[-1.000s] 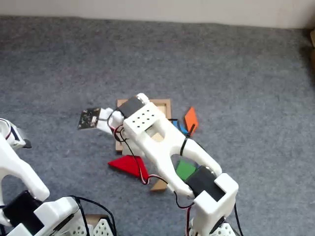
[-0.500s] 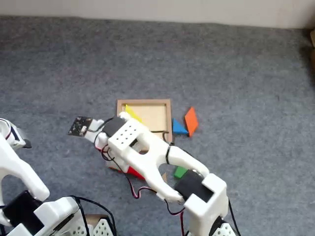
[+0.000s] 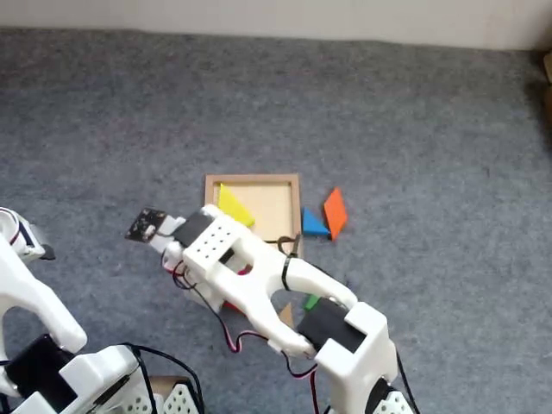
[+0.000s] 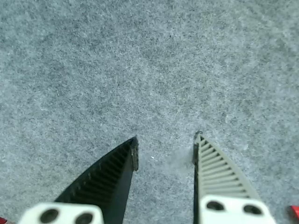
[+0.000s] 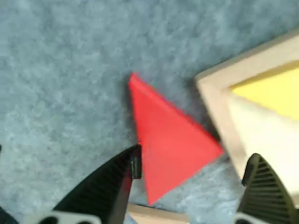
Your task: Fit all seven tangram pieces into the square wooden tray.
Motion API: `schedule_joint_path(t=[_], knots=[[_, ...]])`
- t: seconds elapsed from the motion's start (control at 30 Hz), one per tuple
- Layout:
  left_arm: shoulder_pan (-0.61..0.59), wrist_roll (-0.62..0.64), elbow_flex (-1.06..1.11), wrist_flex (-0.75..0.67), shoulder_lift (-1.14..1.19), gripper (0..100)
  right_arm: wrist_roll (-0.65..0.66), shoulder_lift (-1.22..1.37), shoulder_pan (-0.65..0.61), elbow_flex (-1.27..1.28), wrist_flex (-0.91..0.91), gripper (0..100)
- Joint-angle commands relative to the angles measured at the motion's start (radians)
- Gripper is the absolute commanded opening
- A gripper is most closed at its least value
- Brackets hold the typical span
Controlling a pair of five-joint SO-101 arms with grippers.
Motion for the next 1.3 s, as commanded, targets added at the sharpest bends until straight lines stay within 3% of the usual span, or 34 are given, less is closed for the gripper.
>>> schedule_joint_path(t=[0.0,0.87,1.27], knots=[[0.007,-0.008,-0.007,-0.014,-0.035,19,-0.044,-0.025,-0.050,-0.007,0.027,33.6],[-0.001,-0.009,-0.007,-0.014,-0.035,19,-0.054,0.088,-0.008,-0.012,-0.008,32.7],[0.004,-0.009,-0.007,-0.014,-0.035,19,-0.052,0.093,-0.094,-0.005,0.027,30.6]])
